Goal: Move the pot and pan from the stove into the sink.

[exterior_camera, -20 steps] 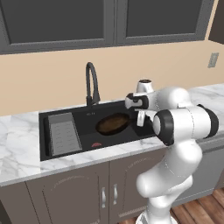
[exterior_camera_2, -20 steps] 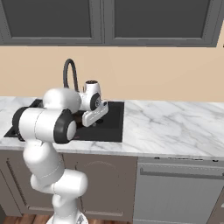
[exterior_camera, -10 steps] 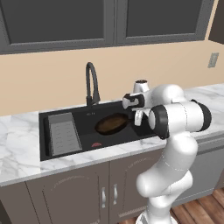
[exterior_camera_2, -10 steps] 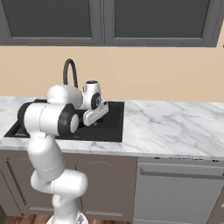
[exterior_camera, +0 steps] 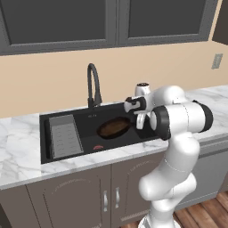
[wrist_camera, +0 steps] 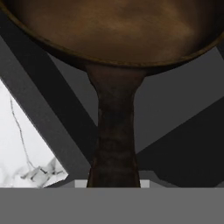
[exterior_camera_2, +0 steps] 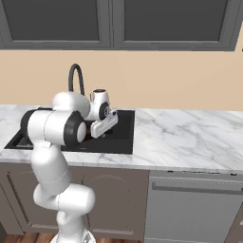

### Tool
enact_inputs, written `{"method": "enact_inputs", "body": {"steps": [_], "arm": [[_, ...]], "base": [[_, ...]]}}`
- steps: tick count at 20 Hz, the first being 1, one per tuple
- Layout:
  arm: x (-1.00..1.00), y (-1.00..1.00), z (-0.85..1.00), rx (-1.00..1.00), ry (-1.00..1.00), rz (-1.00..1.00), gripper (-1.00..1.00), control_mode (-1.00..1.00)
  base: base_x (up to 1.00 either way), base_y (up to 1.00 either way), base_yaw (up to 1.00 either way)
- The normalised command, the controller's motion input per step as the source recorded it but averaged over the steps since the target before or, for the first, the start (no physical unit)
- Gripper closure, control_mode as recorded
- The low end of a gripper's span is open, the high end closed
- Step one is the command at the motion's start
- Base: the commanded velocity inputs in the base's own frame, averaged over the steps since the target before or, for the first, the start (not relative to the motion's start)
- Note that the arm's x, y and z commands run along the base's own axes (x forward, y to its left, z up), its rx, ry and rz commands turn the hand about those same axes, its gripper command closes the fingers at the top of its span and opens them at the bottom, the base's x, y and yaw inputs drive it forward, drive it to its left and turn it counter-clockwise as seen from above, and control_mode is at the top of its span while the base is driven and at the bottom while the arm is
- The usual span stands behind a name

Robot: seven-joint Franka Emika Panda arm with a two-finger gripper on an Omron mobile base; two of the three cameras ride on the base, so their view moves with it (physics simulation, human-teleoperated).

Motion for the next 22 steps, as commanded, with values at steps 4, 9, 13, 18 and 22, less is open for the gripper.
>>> {"method": "enact_inputs", "body": {"steps": [4, 9, 13, 18, 22], "arm": [[0.12, 0.0, -0.22, -0.04, 0.0, 0.0, 1.0, -1.0], [0.26, 0.01, -0.18, -0.04, 0.0, 0.0, 1.0, -1.0], [0.37, 0.0, -0.14, -0.03, 0.0, -0.01, 1.0, -1.0], [0.35, 0.0, -0.17, -0.03, 0.0, 0.0, 1.0, -1.0], [0.34, 0.01, -0.22, -0.04, 0.0, 0.0, 1.0, -1.0]], "base": [[0.0, 0.0, 0.0], [0.0, 0.0, 0.0], [0.0, 0.0, 0.0], [0.0, 0.0, 0.0], [0.0, 0.0, 0.0]]}}
